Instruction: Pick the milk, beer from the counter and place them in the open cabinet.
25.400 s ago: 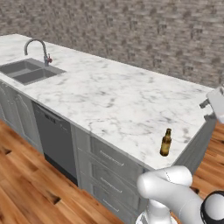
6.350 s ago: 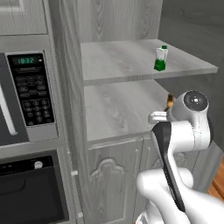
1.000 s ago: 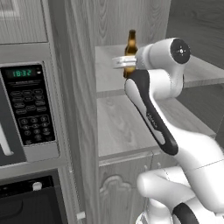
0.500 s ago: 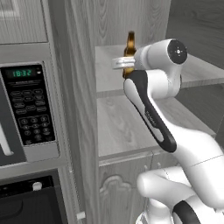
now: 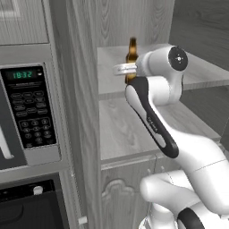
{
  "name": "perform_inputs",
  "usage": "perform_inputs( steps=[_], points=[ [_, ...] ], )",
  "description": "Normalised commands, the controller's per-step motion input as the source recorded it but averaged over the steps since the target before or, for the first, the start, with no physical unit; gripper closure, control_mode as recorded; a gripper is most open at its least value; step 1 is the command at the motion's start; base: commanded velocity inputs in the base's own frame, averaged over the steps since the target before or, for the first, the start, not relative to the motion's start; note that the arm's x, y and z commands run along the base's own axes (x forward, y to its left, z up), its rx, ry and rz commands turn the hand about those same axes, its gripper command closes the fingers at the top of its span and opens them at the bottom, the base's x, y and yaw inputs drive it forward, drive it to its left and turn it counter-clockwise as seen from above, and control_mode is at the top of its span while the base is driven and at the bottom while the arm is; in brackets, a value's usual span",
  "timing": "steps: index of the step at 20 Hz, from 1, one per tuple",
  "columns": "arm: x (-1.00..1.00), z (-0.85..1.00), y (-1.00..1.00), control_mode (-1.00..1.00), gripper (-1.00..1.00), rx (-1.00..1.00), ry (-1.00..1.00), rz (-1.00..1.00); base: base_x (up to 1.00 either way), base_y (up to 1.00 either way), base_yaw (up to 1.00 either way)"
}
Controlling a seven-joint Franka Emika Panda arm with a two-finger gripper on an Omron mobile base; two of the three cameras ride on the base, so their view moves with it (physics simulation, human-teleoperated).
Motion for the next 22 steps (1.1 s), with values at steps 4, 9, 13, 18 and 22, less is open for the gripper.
perform_inputs(
  steps=[4,9,13,18,22],
  points=[
    [0.08,-0.22,0.00,-1.00,1.00,-0.01,-0.01,0.00,0.00,0.00,0.00],
    [0.13,-0.13,0.00,-1.00,1.00,0.00,-0.06,0.00,0.00,0.00,0.00],
    [0.20,-0.02,0.00,-1.00,1.00,0.00,-0.10,0.00,0.00,0.00,0.00],
    [0.19,0.00,0.00,-1.00,1.00,0.00,-0.02,0.00,0.00,0.00,0.00],
    [0.16,0.00,0.00,-1.00,1.00,0.00,0.00,0.00,0.00,0.00,0.00]
  ],
)
